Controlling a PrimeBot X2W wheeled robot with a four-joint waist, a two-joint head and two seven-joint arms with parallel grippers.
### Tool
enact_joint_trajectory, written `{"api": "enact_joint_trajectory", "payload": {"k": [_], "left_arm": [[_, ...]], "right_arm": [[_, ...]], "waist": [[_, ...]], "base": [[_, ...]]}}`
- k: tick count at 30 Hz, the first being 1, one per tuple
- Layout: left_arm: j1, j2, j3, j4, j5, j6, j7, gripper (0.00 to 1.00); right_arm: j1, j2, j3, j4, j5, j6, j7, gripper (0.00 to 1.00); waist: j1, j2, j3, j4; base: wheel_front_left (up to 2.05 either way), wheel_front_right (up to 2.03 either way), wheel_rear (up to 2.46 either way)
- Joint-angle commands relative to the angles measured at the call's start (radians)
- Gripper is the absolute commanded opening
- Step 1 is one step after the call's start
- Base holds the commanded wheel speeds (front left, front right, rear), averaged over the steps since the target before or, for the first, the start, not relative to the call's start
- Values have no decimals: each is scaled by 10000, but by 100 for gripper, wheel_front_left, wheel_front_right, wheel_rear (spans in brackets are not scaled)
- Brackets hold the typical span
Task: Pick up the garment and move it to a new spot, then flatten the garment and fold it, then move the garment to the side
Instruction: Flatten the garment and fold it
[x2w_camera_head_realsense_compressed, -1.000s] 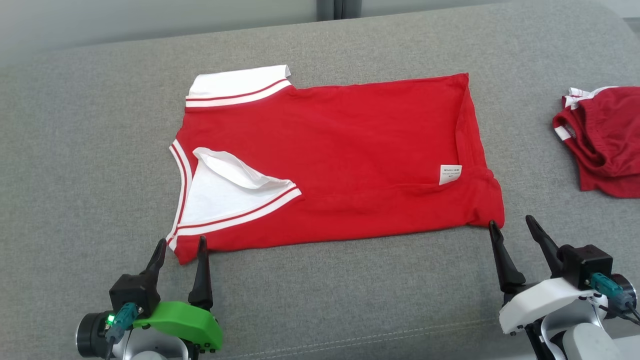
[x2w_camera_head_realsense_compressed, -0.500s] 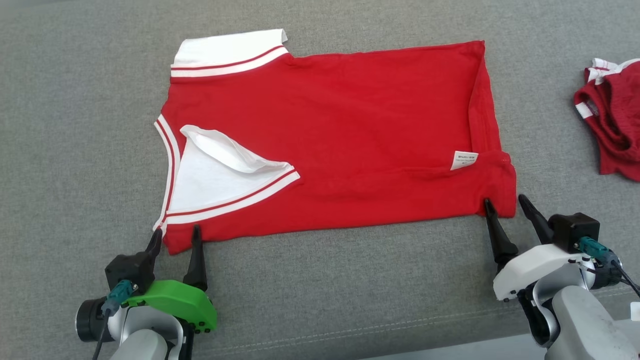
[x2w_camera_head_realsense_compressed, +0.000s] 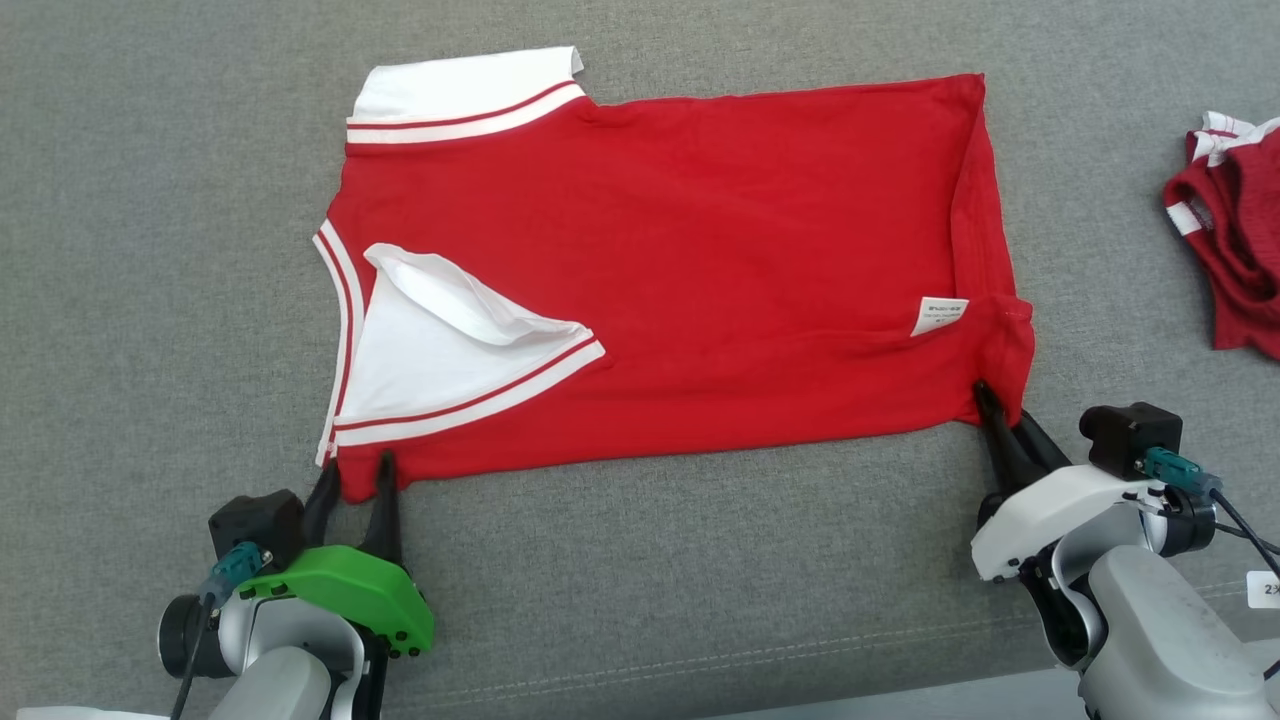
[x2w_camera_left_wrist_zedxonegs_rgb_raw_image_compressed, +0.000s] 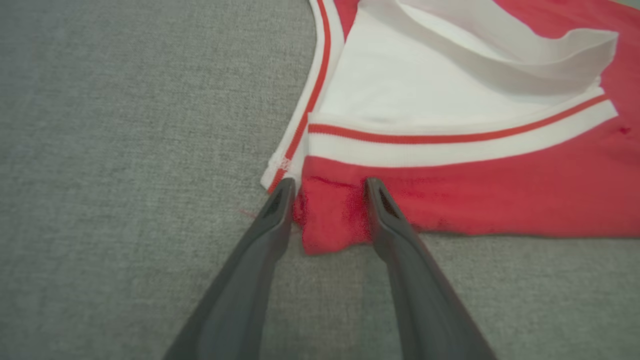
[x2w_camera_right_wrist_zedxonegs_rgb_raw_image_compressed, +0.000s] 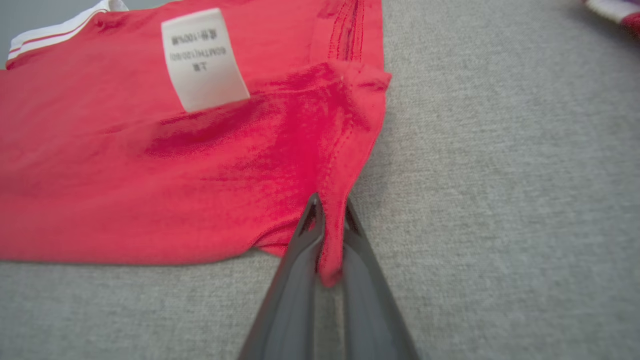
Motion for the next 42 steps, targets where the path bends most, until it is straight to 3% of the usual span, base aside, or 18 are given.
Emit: {"api": "enact_joint_trajectory", "payload": {"k": [1,14,18,19,28,29,30,31,32,42], "left_arm": [[61,-30,-72,188,-118,-56,164,0],[800,556,-305,-1009,-299,-21,966,0],[1470,912,-489,-1965,-354,263,1567,0],[1878,1134,-551,-2747,-392,520,1934,0],[2192,1301,-454,-3814,-493,970,2178,0],[2123,1279,-450,-3804,-486,983,2190,1],[2076,1266,-454,-3779,-489,981,2211,15],[1999,1232,-436,-3767,-491,969,2182,44],[1933,1202,-413,-3740,-501,972,2146,100],[1924,1349,-333,-3670,-446,1167,2214,100]], "right_arm": [[96,-89,45,236,73,-37,73,0],[481,-969,357,-245,1124,-40,152,0],[1194,-1291,29,-763,1198,-40,398,0],[1831,-1347,-310,-1255,1195,-39,748,0],[3211,-644,-1027,-2808,948,-28,1778,0],[3248,-577,-1008,-2956,1011,-26,1843,46],[3269,-547,-1053,-3096,1018,-25,1843,100],[3283,-524,-1111,-3208,972,-25,1853,100],[3293,-473,-1151,-3302,944,-25,1864,100],[3069,-93,-2270,-3840,414,-25,1373,100]], "waist": [[0,0,-4,1],[0,0,-262,142],[0,0,-430,288],[0,0,-495,388],[0,0,-456,375],[0,0,-452,361],[0,0,-443,339],[0,0,-434,314],[0,0,-425,282],[0,0,-421,46]], "base": [[0,0,0],[0,0,0],[0,0,0],[0,0,0],[0,0,0],[0,0,0],[0,0,0],[0,0,0],[0,0,0],[0,0,0]]}}
